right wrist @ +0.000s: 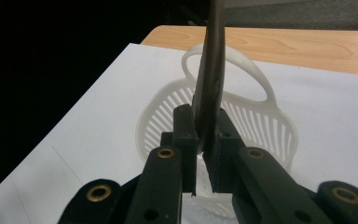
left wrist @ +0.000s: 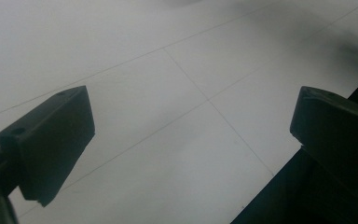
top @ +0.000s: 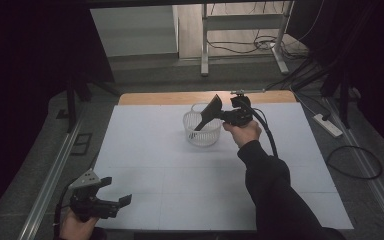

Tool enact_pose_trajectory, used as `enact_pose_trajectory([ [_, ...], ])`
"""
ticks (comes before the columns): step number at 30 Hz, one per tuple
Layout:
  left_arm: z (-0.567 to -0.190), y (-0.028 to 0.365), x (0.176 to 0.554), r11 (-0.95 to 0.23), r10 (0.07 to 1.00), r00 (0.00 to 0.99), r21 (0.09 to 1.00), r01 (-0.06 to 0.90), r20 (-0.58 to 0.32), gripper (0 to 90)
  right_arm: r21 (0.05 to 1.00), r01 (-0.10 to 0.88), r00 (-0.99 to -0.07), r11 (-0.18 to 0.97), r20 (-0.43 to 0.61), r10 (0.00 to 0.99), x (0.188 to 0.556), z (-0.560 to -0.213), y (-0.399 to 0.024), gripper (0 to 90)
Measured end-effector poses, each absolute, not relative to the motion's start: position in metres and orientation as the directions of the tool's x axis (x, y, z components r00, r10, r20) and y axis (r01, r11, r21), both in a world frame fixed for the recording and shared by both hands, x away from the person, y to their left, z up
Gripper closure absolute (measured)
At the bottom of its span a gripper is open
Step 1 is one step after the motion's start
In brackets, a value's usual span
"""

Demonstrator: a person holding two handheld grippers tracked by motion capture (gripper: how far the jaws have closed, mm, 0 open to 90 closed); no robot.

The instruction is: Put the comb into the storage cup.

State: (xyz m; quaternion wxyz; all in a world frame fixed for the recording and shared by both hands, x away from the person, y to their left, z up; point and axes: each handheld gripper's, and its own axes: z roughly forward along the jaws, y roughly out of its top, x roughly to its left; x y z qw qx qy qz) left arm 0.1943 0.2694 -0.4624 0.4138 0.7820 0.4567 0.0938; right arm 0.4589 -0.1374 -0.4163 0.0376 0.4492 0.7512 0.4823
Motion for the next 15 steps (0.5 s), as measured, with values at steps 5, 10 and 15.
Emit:
enact_pose_trajectory([
  [5, -0.4624, 0.2693, 0.1945, -0.240, 0.792, 0.565, 0.731, 0.638, -0.233, 0.4, 0.748, 0.653, -0.581, 0.117, 0.396, 0.711, 0.4612, -0.4180, -0.1387, 83.0],
  [10, -0.4625, 0.2693, 0.1946, -0.240, 0.792, 0.565, 0.731, 0.639, -0.234, 0.5, 0.729, 0.677, -0.555, 0.101, 0.415, 0.722, 0.4643, -0.4215, -0.1438, 82.0],
  [15, -0.4625, 0.2694, 0.1947, -0.240, 0.791, 0.564, 0.731, 0.639, -0.234, 0.5, 0.730, 0.674, -0.539, 0.114, 0.380, 0.751, 0.4657, -0.4247, -0.1464, 78.1],
])
